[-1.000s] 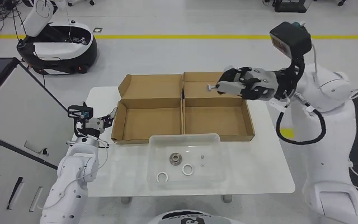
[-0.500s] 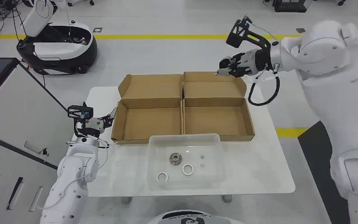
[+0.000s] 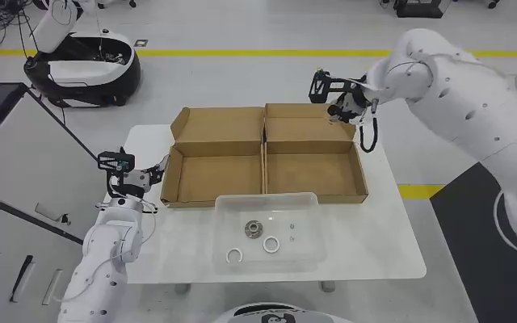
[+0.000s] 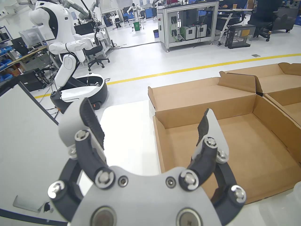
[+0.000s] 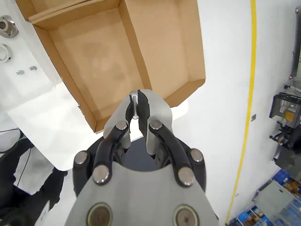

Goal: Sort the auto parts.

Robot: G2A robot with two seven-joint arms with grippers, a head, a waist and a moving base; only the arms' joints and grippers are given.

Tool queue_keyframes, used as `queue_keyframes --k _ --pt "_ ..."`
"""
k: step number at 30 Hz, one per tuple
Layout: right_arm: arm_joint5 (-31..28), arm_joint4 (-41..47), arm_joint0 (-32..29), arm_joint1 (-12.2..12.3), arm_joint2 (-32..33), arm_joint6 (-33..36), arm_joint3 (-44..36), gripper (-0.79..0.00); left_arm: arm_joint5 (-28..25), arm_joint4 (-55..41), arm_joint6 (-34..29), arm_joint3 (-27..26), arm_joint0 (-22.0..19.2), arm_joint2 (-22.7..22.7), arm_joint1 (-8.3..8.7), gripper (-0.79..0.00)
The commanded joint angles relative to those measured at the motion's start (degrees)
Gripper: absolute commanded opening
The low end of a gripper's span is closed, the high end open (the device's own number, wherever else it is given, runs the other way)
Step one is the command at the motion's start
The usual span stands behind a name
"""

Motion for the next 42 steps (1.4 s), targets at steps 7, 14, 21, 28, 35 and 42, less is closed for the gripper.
queue_keyframes --k 7,14,21,28,35,42 --pt "0.6 -0.3 -5.4 -2.0 -1.3 0.6 1.7 -0.785 0.0 0.0 0.0 0.0 0.0 0.0 0.0 0.0" --pt "1.9 -2.2 -10.2 -4.1 -1.3 1.9 3.5 -0.785 0.0 0.0 0.0 0.0 0.0 0.0 0.0 0.0" --pt "2.9 -7.1 -11.9 -6.3 -1.3 2.9 6.8 -0.785 0.0 0.0 0.0 0.0 0.0 0.0 0.0 0.0" --pt "3.5 -12.2 -13.8 -8.2 -1.3 3.5 9.4 -0.785 0.0 0.0 0.0 0.0 0.0 0.0 0.0 0.0" --pt "3.3 -14.7 -15.9 -10.0 -1.3 3.3 12.2 -0.785 0.0 0.0 0.0 0.0 0.0 0.0 0.0 0.0" --pt "4.4 -15.9 -17.6 -11.3 -1.2 1.7 14.3 -0.785 0.0 0.0 0.0 0.0 0.0 0.0 0.0 0.0"
